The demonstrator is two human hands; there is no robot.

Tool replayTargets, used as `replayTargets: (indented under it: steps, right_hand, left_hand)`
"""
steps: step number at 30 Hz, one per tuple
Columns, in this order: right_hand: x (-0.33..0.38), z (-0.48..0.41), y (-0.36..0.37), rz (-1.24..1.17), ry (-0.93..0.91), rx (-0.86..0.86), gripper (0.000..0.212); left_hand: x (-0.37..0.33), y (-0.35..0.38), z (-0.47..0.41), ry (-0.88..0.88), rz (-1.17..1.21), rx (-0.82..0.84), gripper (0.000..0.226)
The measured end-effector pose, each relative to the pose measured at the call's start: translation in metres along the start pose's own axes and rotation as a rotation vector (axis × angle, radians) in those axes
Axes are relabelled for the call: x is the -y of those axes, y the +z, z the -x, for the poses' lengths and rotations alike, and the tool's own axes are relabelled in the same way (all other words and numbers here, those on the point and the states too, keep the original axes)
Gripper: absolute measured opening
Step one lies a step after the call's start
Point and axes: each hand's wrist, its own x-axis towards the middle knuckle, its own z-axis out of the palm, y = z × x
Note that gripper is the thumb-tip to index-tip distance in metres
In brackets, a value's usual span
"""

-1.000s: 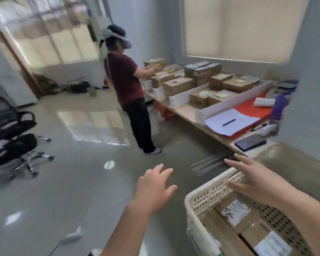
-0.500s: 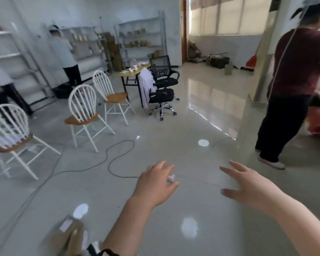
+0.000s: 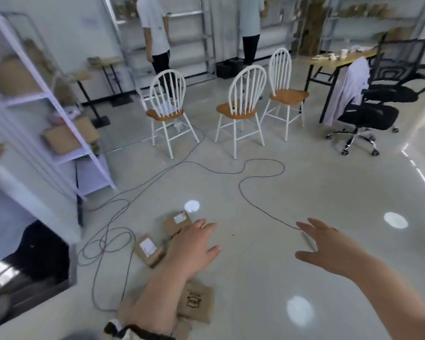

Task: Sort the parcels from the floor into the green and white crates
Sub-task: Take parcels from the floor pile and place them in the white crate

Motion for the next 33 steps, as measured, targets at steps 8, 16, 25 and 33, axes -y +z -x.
replayTargets:
  steps: [8,16,25,33]
  right_hand:
    - [0.123,-0.149,0.007,0.058,-0.217,0.095,0.08]
    - [0.196,-0.269,0.031,0.106,-0.326,0.205,0.079]
    - [0.227,-0.403,0.102,0.284,-0.448,0.113,0.077]
    - [0.255,-0.525,0.258,0.218,-0.646,-0.029,0.064]
  left_hand:
    - [0.136,0.004,-0.043,-0.306,0.087,0.042,0.048]
    - [0.226,0.043,-0.107,-0.468,0.176,0.079,0.057]
    - [0.285,0.148,-0.199,-0.592,0.221,0.115,0.052]
    - [0.348,0.297,-0.312,-0.616,0.335,0.023,0.053]
